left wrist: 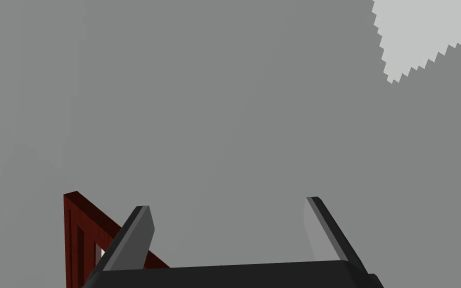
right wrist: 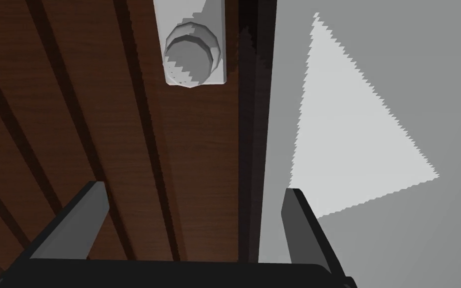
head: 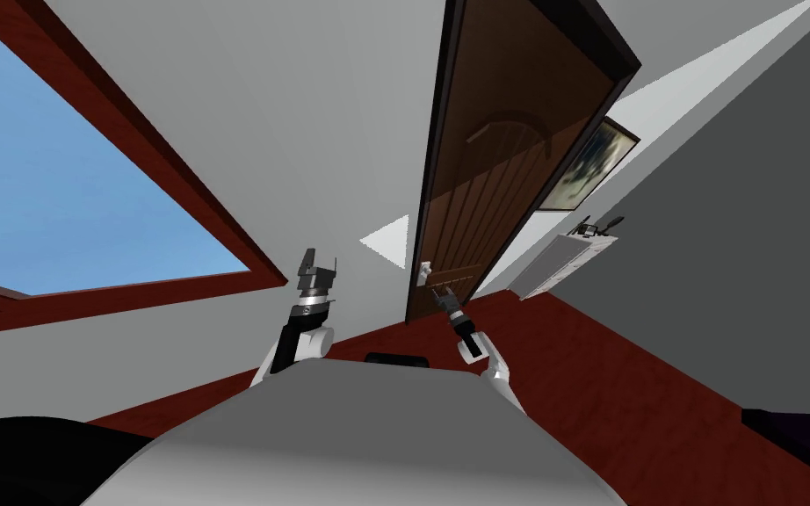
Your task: Pull the door open
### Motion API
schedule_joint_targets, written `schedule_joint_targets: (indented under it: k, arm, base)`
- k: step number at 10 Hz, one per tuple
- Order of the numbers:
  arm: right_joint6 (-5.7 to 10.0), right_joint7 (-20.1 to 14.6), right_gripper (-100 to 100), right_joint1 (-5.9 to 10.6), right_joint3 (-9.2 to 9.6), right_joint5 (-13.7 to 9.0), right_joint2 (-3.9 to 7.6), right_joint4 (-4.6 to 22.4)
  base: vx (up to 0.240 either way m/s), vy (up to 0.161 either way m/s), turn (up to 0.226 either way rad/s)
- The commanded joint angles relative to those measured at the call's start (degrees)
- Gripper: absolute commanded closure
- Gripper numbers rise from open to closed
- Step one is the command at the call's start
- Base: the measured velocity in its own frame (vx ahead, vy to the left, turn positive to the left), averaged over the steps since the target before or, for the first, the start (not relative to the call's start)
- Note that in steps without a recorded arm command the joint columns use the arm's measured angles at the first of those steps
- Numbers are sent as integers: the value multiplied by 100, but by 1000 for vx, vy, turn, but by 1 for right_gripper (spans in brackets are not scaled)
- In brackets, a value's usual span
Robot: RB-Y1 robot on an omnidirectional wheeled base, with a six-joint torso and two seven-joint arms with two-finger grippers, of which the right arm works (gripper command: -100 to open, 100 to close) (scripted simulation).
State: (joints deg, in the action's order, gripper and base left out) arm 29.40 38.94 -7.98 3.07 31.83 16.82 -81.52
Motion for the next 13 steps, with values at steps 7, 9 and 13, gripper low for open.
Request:
schedule_joint_targets:
  k: [7, 9, 13]
  arm:
    - [225, 198, -100, 281, -317, 8, 213, 762]
    - [306, 201, -100, 338, -440, -50, 270, 929]
    - [474, 206, -100, 457, -694, -168, 387, 1273]
  base:
    - [106, 39, 68]
    - [135, 106, 90]
    - [103, 48, 98]
